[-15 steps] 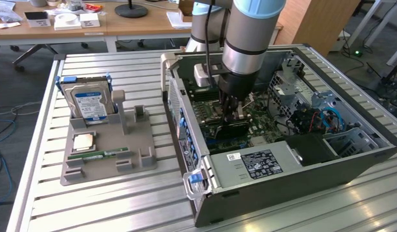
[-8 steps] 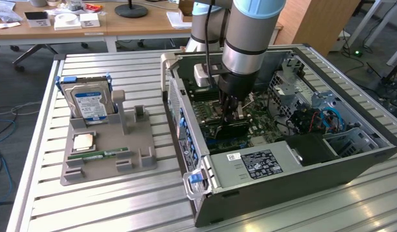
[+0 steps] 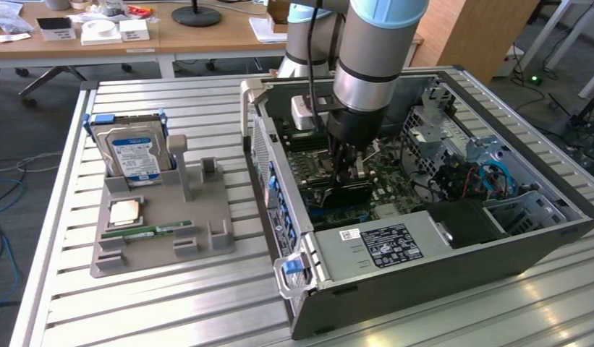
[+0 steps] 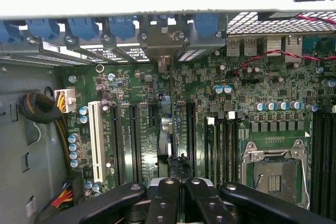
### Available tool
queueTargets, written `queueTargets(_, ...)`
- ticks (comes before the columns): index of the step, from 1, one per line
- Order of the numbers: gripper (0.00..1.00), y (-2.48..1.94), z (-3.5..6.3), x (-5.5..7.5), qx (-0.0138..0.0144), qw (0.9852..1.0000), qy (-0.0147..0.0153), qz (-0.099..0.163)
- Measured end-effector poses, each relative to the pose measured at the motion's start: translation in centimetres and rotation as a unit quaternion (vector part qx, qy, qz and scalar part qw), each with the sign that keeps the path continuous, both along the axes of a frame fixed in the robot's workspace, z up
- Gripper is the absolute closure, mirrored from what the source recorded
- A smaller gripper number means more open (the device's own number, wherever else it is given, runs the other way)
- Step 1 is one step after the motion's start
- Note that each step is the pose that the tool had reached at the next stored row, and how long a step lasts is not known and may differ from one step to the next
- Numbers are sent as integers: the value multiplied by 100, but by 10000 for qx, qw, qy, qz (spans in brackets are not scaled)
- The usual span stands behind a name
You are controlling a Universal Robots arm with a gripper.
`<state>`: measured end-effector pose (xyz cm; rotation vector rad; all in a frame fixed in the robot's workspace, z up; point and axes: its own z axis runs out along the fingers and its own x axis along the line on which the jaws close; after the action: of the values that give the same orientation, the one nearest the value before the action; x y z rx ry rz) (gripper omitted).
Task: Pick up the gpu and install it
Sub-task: 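Press down on the gpu until it lock into place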
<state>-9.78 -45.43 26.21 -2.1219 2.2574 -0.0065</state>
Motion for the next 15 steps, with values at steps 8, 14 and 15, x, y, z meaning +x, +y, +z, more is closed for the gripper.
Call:
queueTargets(8, 89, 0, 0, 1, 0, 10000, 1, 1)
queueTargets(14, 89, 0, 0, 1, 0, 10000, 1, 1)
queueTargets(15, 89, 0, 3, 1, 1, 10000, 0, 1)
